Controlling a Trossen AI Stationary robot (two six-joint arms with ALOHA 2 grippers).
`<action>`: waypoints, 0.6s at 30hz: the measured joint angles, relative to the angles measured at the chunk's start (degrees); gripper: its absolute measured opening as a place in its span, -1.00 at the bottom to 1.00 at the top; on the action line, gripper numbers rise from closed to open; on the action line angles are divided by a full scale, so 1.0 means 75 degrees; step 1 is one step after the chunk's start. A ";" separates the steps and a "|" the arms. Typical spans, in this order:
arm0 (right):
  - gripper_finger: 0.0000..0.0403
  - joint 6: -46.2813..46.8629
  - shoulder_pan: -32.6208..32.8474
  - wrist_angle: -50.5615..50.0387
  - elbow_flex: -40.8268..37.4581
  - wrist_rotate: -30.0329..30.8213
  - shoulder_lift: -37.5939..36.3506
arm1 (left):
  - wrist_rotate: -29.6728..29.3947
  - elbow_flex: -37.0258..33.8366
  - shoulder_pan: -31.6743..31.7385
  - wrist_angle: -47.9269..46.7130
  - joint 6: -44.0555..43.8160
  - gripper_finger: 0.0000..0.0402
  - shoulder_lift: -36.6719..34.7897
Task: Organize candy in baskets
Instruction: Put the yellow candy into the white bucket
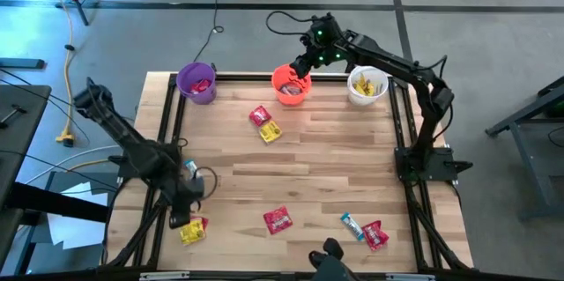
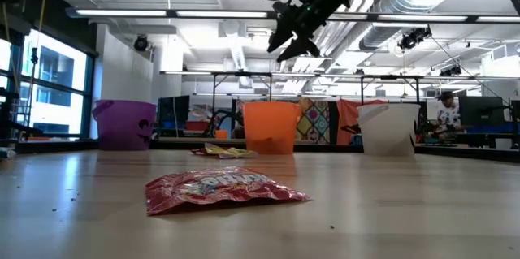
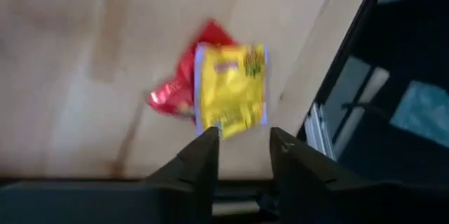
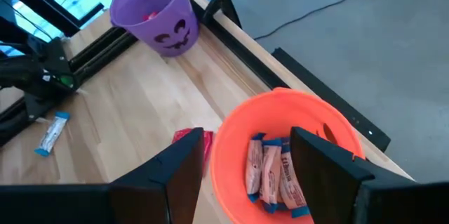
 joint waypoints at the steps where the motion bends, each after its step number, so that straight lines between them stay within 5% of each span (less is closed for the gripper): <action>1: 0.01 0.0000 0.0000 0.0000 0.0000 -0.0001 0.0000 | 0.0193 -0.0056 -0.0092 0.0154 -0.0179 -0.38 0.0159; 9: 0.01 -0.0082 0.0067 0.0005 0.0000 0.0002 -0.0003 | 0.0700 -0.0673 -0.0588 0.1966 -0.1260 -0.08 0.1266; 18: 0.01 0.0003 0.0253 0.0005 0.0000 0.0008 -0.0003 | 0.0682 -0.1173 -0.0590 0.2093 -0.1449 -0.02 0.2133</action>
